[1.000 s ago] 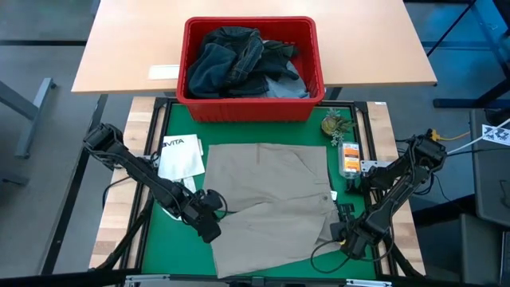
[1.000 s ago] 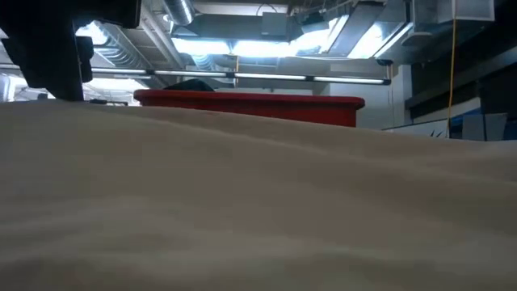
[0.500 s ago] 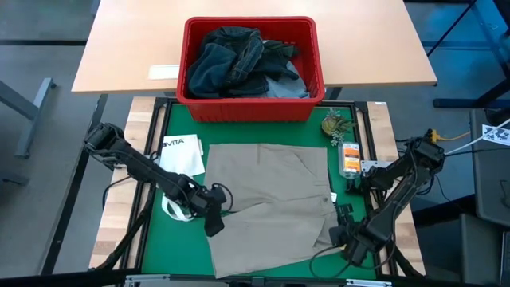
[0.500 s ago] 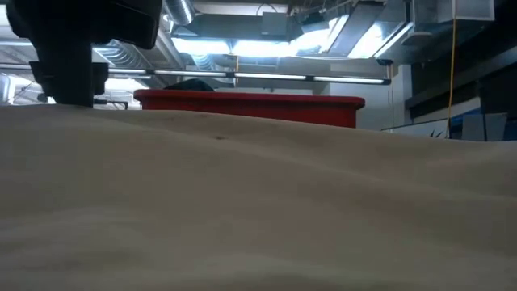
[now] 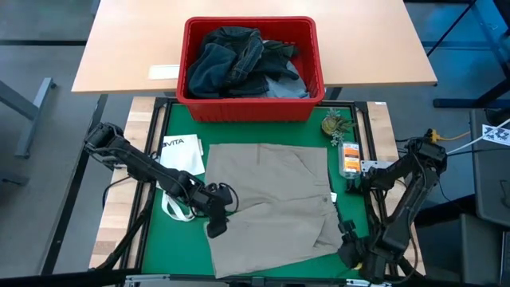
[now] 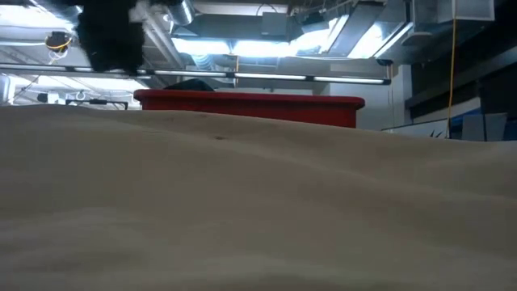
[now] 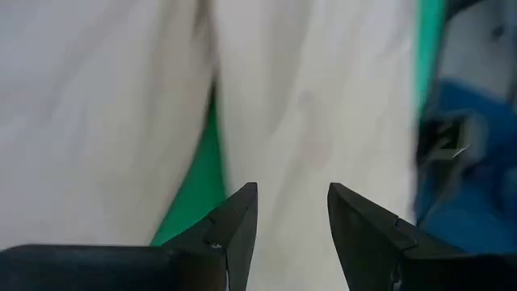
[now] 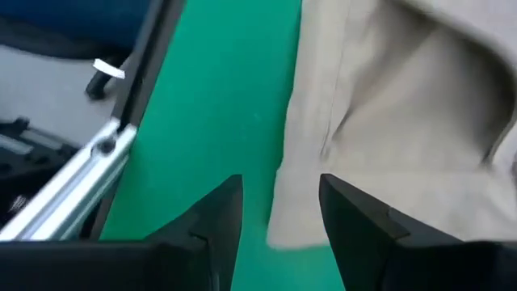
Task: Fold Laundry from Bin
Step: Fold the gray shorts
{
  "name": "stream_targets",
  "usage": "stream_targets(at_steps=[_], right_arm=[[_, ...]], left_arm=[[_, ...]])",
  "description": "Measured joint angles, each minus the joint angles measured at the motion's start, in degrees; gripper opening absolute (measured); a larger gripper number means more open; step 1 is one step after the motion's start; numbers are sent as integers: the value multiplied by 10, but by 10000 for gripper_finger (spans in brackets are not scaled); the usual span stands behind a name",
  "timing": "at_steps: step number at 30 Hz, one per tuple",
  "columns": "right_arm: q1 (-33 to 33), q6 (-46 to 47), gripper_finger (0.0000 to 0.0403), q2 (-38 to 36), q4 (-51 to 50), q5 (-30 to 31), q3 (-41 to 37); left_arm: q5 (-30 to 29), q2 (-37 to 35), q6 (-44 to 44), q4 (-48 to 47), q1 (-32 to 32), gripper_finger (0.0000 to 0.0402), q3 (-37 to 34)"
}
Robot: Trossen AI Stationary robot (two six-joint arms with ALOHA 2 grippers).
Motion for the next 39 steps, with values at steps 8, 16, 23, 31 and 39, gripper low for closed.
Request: stream_targets(at_steps=[8,16,23,31,39], right_arm=[[5,0,166,55,7,17,0],[5,0,166,91,7,13,0],[5,0,166,91,7,13,0],[5,2,166,91,8,13,0],[5,2,166,91,8,13,0]], left_arm=[[-66,33,34,145,-84,145,1],[-71,122,34,243,-164,145,1],[-87,164,24,262,-207,145,1],[-93,209,19,328,-227,145,1],[-93,240,19,334,-228,145,1]])
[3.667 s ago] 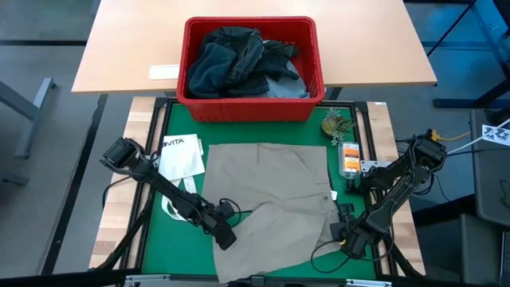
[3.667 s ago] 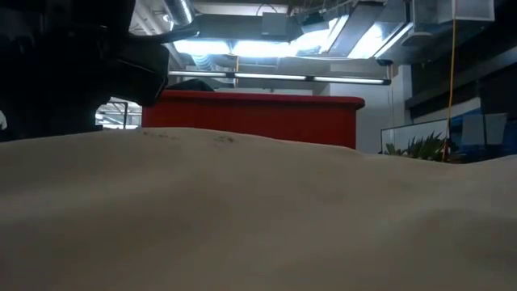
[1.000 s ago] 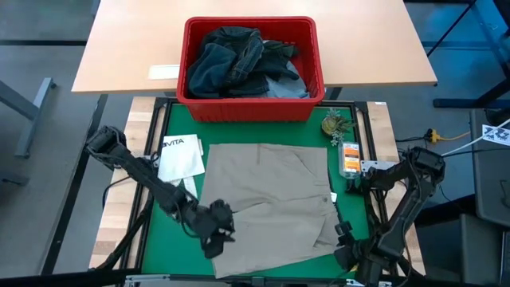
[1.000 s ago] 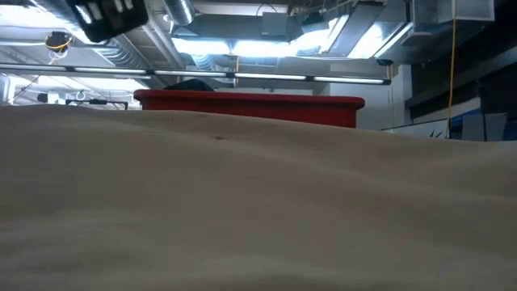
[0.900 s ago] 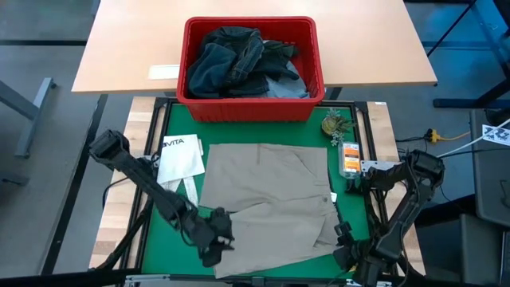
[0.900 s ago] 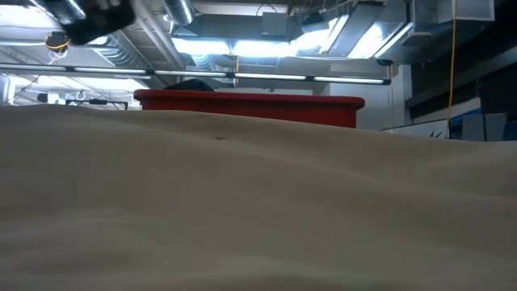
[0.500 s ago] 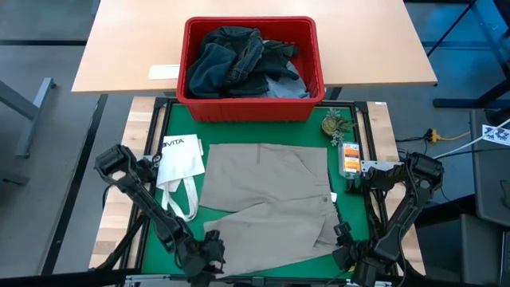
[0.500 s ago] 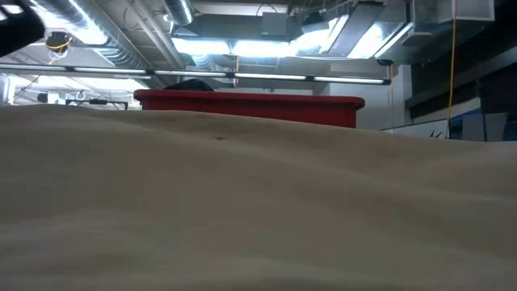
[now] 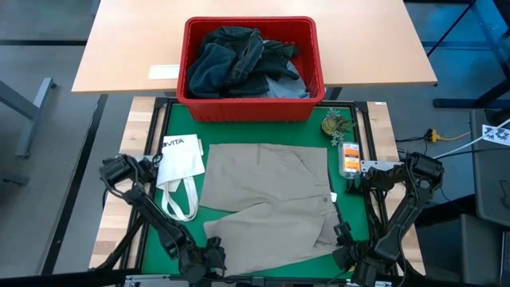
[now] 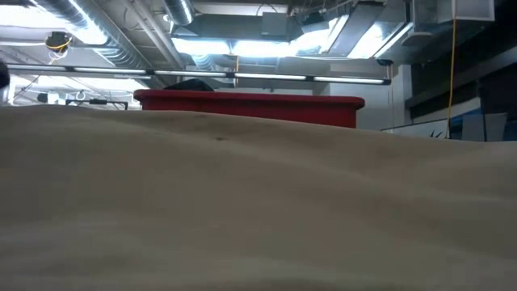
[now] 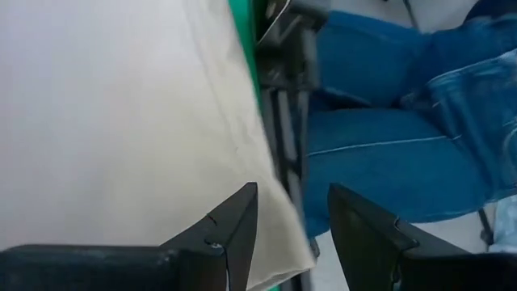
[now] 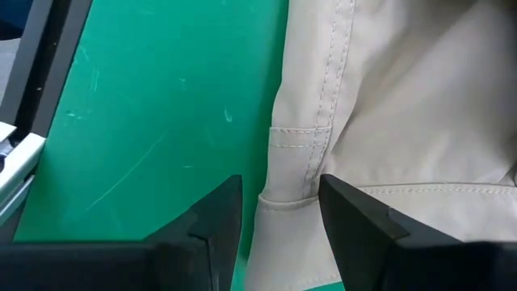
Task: Fold Laundry from Bin
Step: Fold the gray shorts
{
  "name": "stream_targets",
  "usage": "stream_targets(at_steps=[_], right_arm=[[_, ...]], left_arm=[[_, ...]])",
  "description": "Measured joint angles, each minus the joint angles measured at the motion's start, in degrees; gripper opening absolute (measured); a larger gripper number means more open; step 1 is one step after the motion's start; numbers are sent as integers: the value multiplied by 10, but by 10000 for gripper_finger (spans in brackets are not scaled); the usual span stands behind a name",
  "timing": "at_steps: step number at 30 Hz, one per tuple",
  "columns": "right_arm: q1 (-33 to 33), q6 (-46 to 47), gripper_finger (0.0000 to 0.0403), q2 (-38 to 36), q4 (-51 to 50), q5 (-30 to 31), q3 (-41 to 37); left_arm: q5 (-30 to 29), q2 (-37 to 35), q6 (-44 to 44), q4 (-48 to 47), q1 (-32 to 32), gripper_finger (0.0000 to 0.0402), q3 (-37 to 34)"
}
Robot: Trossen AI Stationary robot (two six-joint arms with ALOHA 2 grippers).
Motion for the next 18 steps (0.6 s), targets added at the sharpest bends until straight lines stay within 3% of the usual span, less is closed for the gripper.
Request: stream_targets(at_steps=[12,18], right_arm=[[0,0,166,0,3,8,-2],[0,0,165,0,15,9,-25]], left_arm=[[6,26,0,-33,1,142,2],[-1,25,-24,-70,4,107,3]])
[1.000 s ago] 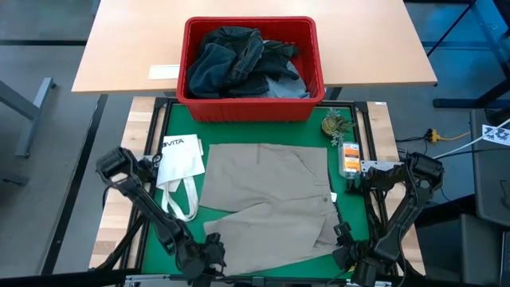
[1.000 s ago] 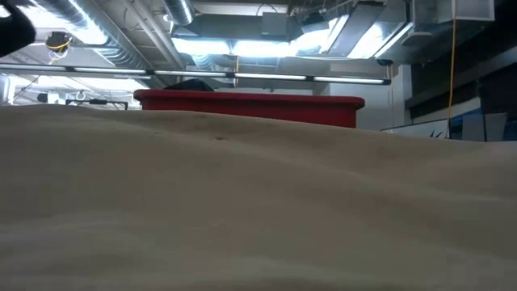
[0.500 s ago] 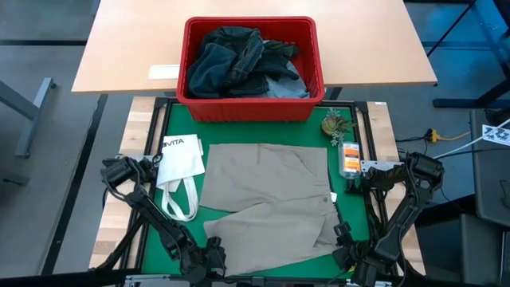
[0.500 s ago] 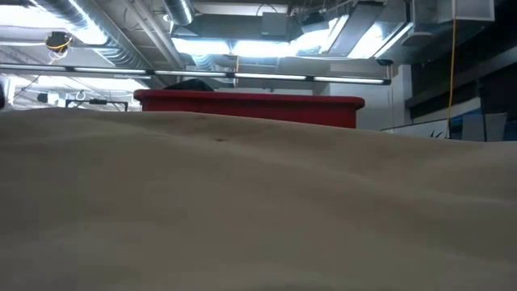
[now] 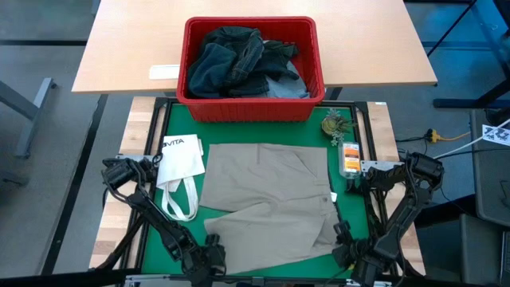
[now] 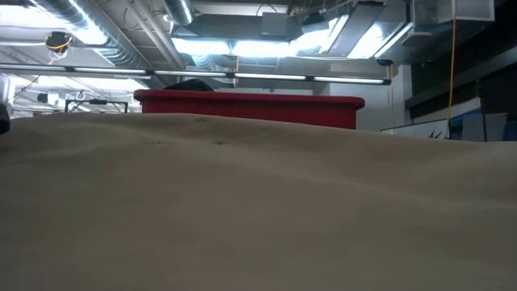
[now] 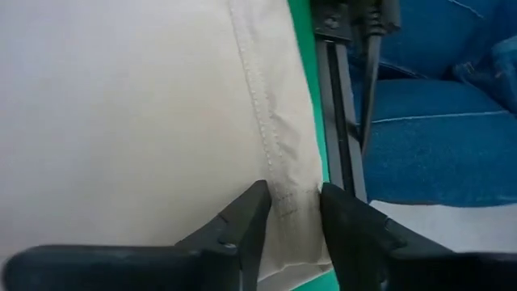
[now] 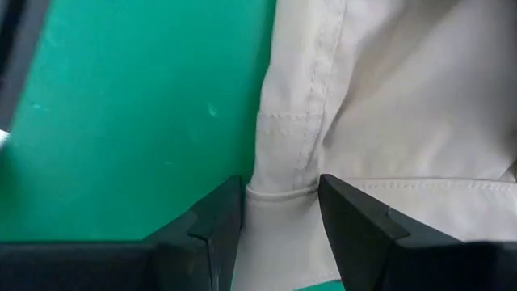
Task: Fold Laundry from Bin
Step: Fold the gray shorts
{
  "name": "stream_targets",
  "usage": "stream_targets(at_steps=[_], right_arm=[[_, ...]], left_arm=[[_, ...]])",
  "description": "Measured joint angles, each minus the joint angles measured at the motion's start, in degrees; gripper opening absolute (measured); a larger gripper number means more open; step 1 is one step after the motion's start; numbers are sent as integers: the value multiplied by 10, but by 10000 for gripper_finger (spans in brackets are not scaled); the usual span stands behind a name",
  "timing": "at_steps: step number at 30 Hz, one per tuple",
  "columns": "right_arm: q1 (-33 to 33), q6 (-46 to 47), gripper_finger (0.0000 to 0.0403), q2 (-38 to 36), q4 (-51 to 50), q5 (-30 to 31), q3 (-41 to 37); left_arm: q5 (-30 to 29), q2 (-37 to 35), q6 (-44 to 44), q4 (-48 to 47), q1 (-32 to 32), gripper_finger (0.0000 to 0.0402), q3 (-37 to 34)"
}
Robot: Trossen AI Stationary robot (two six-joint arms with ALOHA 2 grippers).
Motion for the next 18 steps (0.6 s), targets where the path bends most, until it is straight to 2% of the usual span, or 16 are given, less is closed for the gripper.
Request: stream_targets(at_steps=[3,5,8,11,12,18], right_arm=[[0,0,154,0,0,0,-4],[0,0,133,0,0,0,-4],[0,0,82,0,1,1,-4],[-3,0,22,-1,4,3,-3],[-6,0,14,-1,5,3,0],[-31,-21,41,-11,-26,-5,51]], left_arm=[[-2,0,-21,-4,0,76,-1],[-2,0,-40,-5,0,51,-1],[-2,-3,-66,-7,1,14,-2],[7,-10,-81,-12,2,10,-3],[13,-15,-82,-18,3,10,-3],[22,-93,-84,-67,7,5,-5]])
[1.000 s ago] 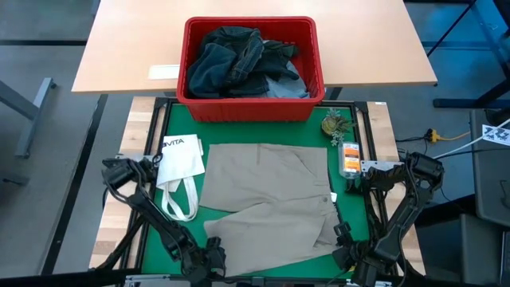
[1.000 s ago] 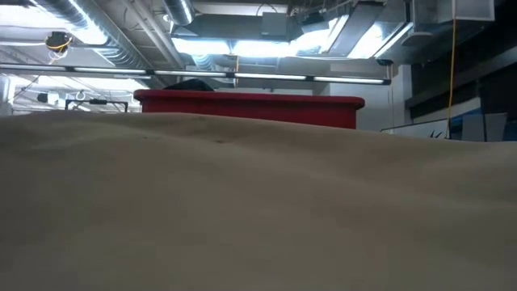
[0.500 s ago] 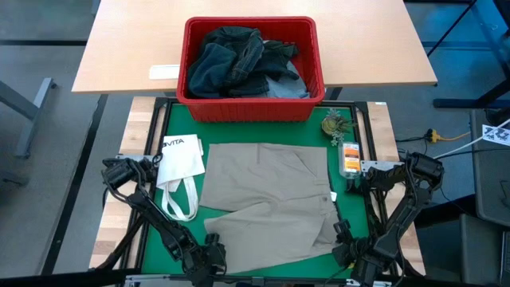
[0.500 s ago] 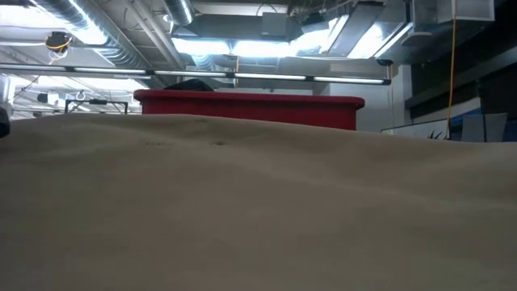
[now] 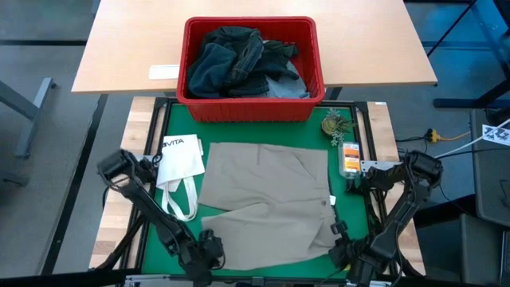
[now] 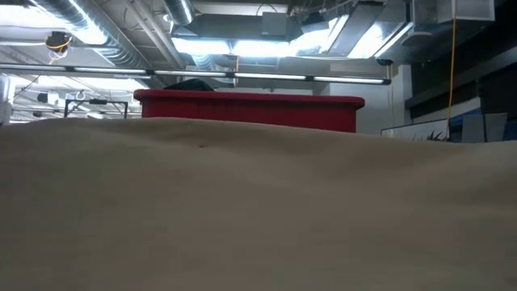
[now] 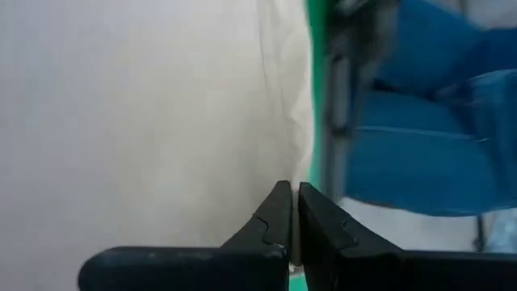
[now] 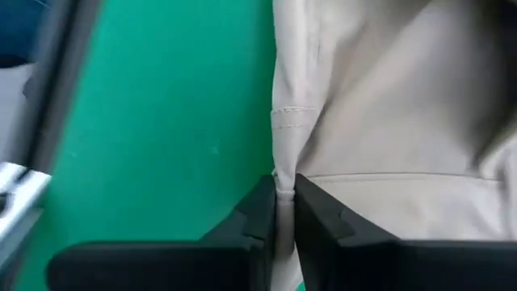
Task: Fold Laundry from Bin
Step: Fold the gray shorts
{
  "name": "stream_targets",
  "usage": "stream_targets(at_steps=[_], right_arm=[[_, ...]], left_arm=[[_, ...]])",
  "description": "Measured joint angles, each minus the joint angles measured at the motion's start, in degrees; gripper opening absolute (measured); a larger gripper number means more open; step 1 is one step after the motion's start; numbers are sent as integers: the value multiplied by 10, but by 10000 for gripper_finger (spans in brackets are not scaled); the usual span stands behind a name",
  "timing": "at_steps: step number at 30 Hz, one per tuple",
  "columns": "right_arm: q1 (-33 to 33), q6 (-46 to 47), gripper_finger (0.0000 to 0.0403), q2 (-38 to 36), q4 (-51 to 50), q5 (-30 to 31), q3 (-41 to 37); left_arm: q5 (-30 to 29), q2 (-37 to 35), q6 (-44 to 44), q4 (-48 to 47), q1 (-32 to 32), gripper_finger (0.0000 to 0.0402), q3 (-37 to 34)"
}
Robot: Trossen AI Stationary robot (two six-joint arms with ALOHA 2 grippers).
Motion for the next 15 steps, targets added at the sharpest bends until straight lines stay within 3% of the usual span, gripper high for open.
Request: stream_targets(at_steps=[7,15], right_arm=[[-20,-86,10,-4,-135,36,120],[-56,-137,30,-5,-300,139,257]], left_arm=[[-69,-134,2,-85,0,5,1],[-200,-283,16,-217,25,5,2]])
